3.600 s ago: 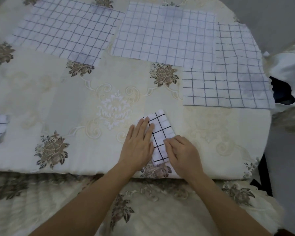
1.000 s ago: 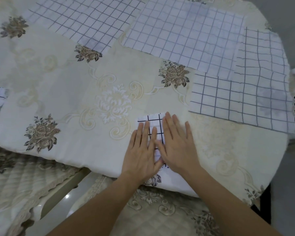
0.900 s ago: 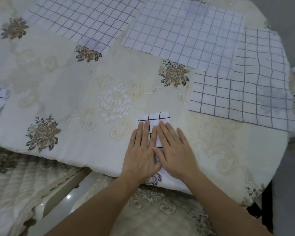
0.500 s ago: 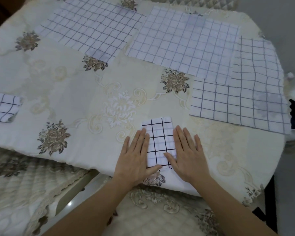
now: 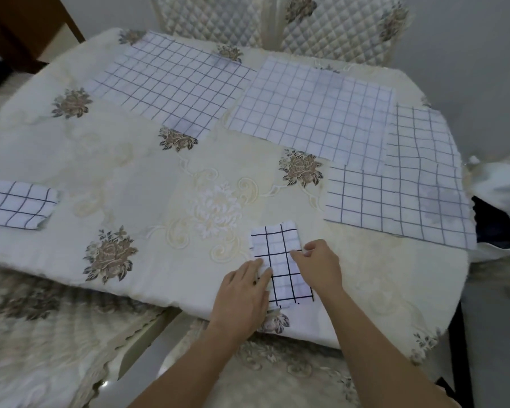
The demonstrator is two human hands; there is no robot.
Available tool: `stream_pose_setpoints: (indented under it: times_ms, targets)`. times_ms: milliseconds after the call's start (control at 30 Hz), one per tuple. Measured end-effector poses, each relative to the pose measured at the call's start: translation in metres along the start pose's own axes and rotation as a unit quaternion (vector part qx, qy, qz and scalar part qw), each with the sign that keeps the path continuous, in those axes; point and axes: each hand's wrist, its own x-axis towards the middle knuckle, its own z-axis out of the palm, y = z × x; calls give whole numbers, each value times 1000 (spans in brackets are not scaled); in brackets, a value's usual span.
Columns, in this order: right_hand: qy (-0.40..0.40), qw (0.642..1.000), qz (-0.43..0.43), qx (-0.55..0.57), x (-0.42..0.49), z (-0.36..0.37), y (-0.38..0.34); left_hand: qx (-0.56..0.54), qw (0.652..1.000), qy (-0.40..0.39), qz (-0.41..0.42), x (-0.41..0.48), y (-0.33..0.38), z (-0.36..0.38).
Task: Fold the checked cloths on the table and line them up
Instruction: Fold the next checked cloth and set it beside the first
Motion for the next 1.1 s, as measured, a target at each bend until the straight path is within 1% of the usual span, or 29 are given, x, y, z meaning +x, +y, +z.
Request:
stream_pose_setpoints:
  times_ms: [100,167,267,333,400,467,500,533,567,600,633,667,700,733,767,833,867,900,1000,1067,1100]
  targets:
    - [-16,997,37,61,5,2,-2,-6,1000,-8,6,-2,-1,-1]
    - [-29,996,30,80,7,2,-3,-28,1000,-14,-1,-2,-1,0]
    - [-51,992,12,114,4,-1,-6,-116,992,3,-50,-2,-2,0]
    - [-65,988,-7,142,-1,-3,-8,-214,972,9,-102,1,-1,-4]
    - [-80,980,-22,180,-7,-7,-10,-317,936,29,-151,6,2,-15]
    - [-83,972,-35,216,-16,-12,-12,-376,906,33,-195,13,3,-20]
    - [-84,968,-40,232,-20,-15,-13,-399,889,19,-223,18,4,-22]
    - [-85,962,-44,254,-24,-19,-14,-428,866,-1,-259,23,4,-24]
    - [-87,954,-38,284,-29,-24,-16,-469,829,-16,-303,28,5,-29]
    - [-89,942,-23,322,-34,-29,-18,-526,775,-30,-350,33,8,-38]
    - [-90,930,-5,357,-40,-35,-20,-593,705,-43,-387,37,11,-48]
    - [-89,919,5,385,-46,-40,-22,-651,636,-63,-410,40,14,-58]
    - [-87,912,9,401,-52,-45,-24,-691,583,-86,-419,42,18,-68]
    - [-87,908,5,411,-58,-50,-25,-709,559,-105,-416,43,21,-77]
    - [-86,906,0,414,-63,-54,-26,-720,551,-117,-406,43,25,-83]
    - [-75,912,-6,403,-74,-60,-27,-717,567,-113,-389,42,32,-94]
    - [-64,919,-8,389,-78,-61,-26,-704,591,-100,-382,41,36,-97]
    - [-54,926,-12,373,-82,-63,-25,-687,622,-88,-366,40,39,-99]
    - [-21,947,-48,317,-94,-65,-25,-627,724,-41,-285,35,49,-105]
    - [-1,953,-65,296,-102,-66,-26,-587,770,-5,-251,30,56,-111]
    - [7,953,-68,294,-107,-66,-28,-572,786,10,-234,28,59,-111]
